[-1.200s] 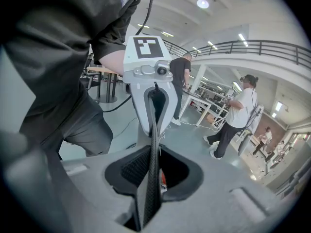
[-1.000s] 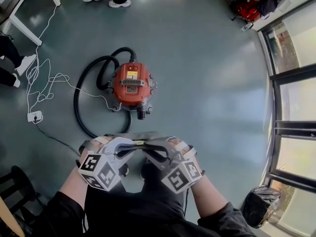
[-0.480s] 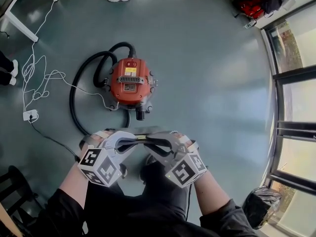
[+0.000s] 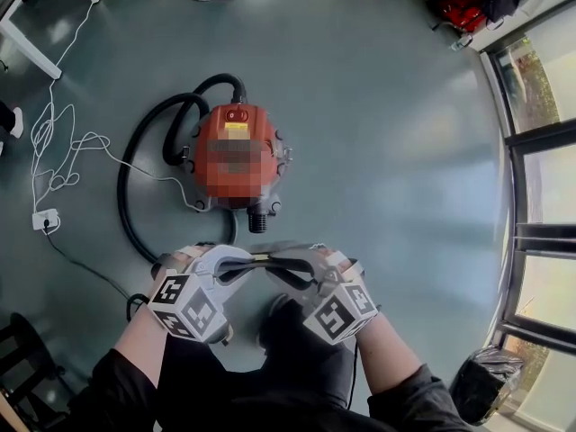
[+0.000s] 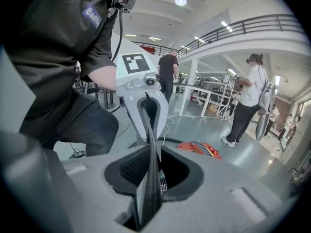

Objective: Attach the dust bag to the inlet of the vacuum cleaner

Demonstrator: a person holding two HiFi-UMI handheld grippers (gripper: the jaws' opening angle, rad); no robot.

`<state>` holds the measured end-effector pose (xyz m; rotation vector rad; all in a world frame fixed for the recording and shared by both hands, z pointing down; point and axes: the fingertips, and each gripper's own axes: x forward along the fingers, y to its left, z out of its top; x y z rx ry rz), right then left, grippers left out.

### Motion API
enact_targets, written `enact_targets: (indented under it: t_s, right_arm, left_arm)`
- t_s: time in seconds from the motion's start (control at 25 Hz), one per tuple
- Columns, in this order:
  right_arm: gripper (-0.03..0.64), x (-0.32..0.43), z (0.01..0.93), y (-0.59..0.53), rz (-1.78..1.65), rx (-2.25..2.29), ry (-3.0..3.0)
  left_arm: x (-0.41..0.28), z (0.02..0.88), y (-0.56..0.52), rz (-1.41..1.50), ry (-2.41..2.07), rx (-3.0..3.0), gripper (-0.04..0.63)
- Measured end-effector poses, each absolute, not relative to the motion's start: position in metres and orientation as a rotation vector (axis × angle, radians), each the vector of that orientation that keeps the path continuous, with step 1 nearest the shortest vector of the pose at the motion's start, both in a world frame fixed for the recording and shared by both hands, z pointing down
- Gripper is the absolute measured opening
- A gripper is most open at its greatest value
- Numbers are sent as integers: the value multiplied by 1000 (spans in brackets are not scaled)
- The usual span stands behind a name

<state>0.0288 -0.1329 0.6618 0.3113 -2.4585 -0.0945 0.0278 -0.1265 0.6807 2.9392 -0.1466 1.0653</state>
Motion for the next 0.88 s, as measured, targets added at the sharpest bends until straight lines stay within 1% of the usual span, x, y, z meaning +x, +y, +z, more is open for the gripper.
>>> enact_targets:
  t_s: [0.52, 0.88]
  right_arm:
    - [52, 40, 789, -140, -126, 318, -2437]
    - [40, 40, 826, -153, -187, 319, -2414]
  left_arm:
    - [39, 807, -135, 1057, -152, 2985, 43]
    - [39, 841, -152, 1107, -237, 2996, 52]
